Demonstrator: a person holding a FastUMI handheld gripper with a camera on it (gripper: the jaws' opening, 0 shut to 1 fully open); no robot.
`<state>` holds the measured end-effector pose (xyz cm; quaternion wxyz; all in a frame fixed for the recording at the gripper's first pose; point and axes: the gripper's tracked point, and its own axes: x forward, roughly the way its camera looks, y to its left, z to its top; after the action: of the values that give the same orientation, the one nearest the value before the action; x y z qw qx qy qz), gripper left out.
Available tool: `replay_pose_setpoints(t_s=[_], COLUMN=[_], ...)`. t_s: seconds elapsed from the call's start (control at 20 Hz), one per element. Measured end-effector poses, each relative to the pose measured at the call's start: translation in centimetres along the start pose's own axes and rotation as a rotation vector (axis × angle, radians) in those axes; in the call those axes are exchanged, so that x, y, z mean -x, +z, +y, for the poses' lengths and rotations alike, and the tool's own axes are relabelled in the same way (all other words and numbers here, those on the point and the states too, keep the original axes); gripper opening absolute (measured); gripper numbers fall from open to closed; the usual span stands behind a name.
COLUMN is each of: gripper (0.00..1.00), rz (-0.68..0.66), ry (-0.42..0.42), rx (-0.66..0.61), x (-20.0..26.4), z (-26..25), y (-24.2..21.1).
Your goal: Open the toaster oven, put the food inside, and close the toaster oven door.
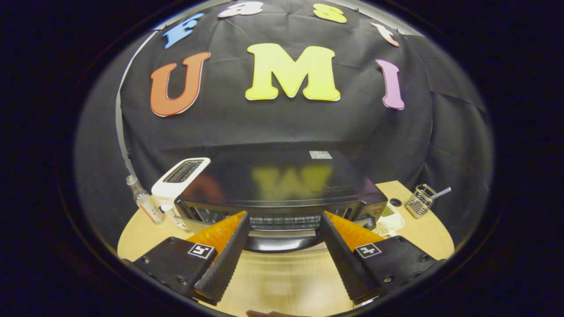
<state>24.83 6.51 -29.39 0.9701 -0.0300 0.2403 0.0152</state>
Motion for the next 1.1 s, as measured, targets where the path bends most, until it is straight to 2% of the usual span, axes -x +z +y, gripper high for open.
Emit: replay_pose_setpoints(t_s=[0.65, 0.9, 1.1], gripper=[1.00, 1.00, 1.00], rz=[-0.062, -0.037, -0.004], ry=[0.016, 0.001, -0.021], rx=[0.001, -0.035, 0.010], x=[5.1, 5.6, 4.8], z=[-0.7, -1.1, -0.8], y=[-8.2, -13.4, -15.9])
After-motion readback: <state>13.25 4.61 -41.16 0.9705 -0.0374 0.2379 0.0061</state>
